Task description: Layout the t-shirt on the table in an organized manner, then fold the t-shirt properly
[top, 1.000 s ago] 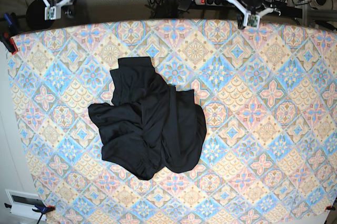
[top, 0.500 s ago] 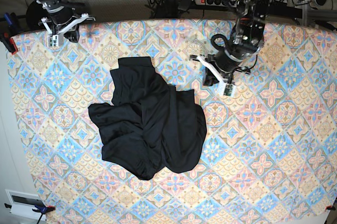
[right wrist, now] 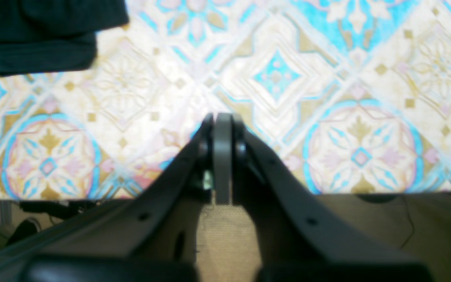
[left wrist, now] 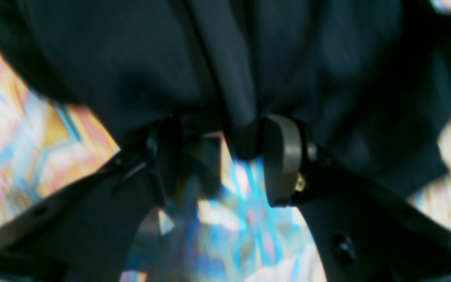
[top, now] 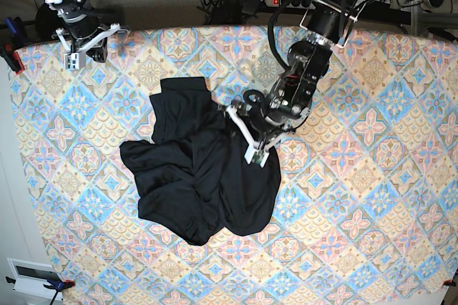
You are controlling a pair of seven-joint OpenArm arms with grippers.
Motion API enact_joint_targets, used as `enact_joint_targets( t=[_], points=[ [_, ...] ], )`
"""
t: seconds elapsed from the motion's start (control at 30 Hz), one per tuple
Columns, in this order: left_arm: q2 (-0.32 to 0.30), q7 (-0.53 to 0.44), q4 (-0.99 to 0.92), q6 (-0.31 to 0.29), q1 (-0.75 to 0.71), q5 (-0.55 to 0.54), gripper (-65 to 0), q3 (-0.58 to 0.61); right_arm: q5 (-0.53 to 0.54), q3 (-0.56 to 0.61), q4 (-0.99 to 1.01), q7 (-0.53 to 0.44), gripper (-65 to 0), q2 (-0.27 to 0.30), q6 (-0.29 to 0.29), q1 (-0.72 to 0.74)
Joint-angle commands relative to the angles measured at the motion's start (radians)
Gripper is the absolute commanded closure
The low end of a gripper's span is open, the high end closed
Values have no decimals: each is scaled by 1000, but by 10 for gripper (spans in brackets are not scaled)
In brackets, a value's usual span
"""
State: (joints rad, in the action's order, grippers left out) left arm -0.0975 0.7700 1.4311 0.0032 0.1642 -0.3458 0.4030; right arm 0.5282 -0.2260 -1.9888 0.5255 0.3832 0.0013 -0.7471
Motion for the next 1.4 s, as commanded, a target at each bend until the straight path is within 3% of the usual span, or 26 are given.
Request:
enact_joint_targets(
  t=[0.0,0.13,0.2,0.27,0.3,0.4,0.6,0.8,0.93,1.07,1.23,1.37],
  points=[
    [15,-25,-5,-4,27,-8,-328,0,4,-6,-19,-21,-1,10,4,-4],
    [40,-30,-103,-4,96,0,-282,69,4,-6,-19,-21,0,10,4,-2],
    [37,-30,-112,-4,107,0,-174,87,4,-6,-19,-21,0,10,4,8],
    [17,-30,-109,-1,107,0,-17,81,4,-6,-19,-21,0,10,4,11],
    [-11,-30,-108,1,107,-6,0,64,4,-6,-19,-21,0,10,4,22],
    [-89,-31,-52,1,68,-31,-10,-2,4,0,-19,-20,-1,10,4,51],
    [-307,-34,188,-1,-76,-137,0,-189,4,90,-19,-20,-1,12,4,120],
    [-433,-34,216,-2,-174,-241,0,-461,2,205,-14,-18,-1,12,4,214],
    [-479,-34,204,-2,-234,-253,0,-622,2,256,-10,-18,-1,12,4,271],
    [-485,-30,136,-2,-260,-255,-1,-747,2,313,-7,-9,-35,12,4,349],
    [-500,-30,165,-2,-341,-255,-4,-749,2,437,9,43,-119,12,4,486],
    [-500,-28,199,-2,-403,-256,-69,-757,2,583,73,43,-149,12,4,608]
  ],
)
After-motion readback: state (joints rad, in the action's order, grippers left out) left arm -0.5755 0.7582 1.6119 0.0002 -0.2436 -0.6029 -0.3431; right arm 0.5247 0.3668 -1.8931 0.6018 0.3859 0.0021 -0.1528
